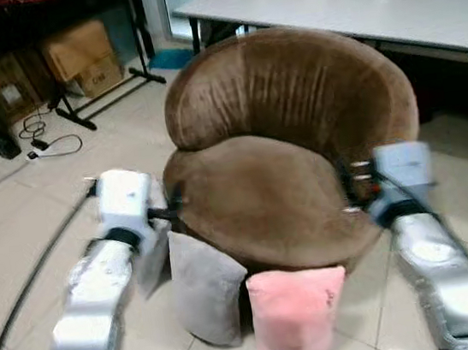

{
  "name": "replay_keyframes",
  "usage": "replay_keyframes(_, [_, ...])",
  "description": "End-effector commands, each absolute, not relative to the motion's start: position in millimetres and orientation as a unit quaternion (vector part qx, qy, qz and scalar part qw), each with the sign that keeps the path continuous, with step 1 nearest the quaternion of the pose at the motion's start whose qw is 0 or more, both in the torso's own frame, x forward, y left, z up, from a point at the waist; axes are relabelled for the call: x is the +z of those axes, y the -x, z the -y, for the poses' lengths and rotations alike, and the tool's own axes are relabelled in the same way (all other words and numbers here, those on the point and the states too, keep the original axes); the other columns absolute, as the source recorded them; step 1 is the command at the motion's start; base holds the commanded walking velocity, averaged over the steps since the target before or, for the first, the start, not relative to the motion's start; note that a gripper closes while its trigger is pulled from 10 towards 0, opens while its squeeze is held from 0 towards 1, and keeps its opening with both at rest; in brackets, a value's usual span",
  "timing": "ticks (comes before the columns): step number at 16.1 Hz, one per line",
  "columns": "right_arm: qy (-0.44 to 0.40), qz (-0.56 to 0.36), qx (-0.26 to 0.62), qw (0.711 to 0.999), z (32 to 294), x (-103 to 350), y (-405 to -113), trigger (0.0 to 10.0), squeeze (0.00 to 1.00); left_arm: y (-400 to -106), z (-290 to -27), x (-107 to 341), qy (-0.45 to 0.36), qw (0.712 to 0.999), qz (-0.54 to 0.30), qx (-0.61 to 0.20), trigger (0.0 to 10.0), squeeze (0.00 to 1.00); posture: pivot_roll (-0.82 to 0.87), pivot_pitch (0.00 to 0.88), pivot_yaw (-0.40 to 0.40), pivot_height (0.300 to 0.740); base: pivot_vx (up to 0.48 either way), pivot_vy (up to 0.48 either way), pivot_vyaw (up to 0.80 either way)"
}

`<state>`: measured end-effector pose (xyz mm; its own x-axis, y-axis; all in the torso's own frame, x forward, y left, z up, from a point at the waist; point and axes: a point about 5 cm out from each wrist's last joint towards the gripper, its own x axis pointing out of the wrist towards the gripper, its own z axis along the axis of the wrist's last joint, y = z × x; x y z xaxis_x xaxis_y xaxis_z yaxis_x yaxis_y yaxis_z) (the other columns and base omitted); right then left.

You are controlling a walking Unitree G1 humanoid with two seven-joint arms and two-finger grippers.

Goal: Move the pillow to the sofa from floor

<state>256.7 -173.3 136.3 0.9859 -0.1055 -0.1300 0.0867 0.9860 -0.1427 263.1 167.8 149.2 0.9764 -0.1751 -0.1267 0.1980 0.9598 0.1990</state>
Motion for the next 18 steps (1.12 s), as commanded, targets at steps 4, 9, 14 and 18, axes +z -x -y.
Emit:
replay_keyframes(4, [0.069, -0.053, -0.023, 0.996, 160.1, 141.4, -260.8, 10.0, 0.0, -263.3, -176.0, 149.3, -0.112, 0.989, -0.056, -0.075, 10.0, 0.0, -0.13, 0.0, -0.027, 0.74, 0.311, 0.0, 0.0])
replay_keyframes(9, [0.076, -0.054, -0.023, 0.995, 160.5, 140.6, -262.6, 10.0, 0.0, -264.0, -175.6, 149.3, -0.111, 0.99, -0.055, -0.073, 10.0, 0.0, -0.13, 0.0, -0.029, 0.74, 0.289, 0.0, 0.0])
replay_keyframes(14, [0.1, -0.049, -0.018, 0.994, 160.9, 142.3, -264.8, 10.0, 0.0, -264.5, -177.3, 149.4, -0.105, 0.992, -0.051, -0.055, 10.0, 0.0, -0.13, 0.0, -0.032, 0.74, 0.0, 0.0, 0.0])
replay_keyframes(18, [0.109, -0.047, -0.001, 0.993, 156.4, 143.3, -265.7, 10.0, 0.0, -264.0, -176.7, 150.2, -0.114, 0.991, -0.046, -0.054, 10.0, 0.0, -0.13, 0.0, -0.035, 0.74, 0.0, -0.237, 0.6])
